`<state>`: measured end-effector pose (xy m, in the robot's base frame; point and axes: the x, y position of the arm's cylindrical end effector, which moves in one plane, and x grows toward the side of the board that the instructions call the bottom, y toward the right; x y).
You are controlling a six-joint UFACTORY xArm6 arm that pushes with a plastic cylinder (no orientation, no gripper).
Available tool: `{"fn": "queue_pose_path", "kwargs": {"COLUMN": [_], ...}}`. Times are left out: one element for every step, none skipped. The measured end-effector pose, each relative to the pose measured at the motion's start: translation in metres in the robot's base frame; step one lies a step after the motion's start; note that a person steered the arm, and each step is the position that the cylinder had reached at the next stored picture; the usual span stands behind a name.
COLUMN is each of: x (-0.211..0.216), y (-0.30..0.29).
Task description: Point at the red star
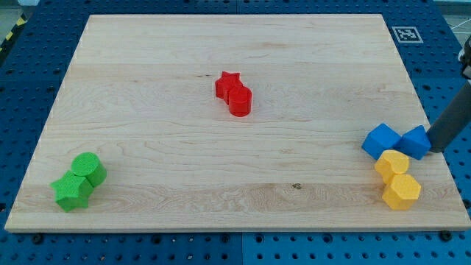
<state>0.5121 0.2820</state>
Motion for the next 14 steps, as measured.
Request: {"fn": "queue_pose_path", "kwargs": {"x": [0.005,0.006,0.008,0.014,0.016,-0.034,-0.099,-0.150,-0.182,-0.199,-0.214,-0.229,-0.234,-0.218], "y": [-0.010,-0.025,-0.033,-0.032,0.006,0.030,0.030,0.001,-0.059,-0.127,-0.188,-0.242,-0.289,-0.320]}}
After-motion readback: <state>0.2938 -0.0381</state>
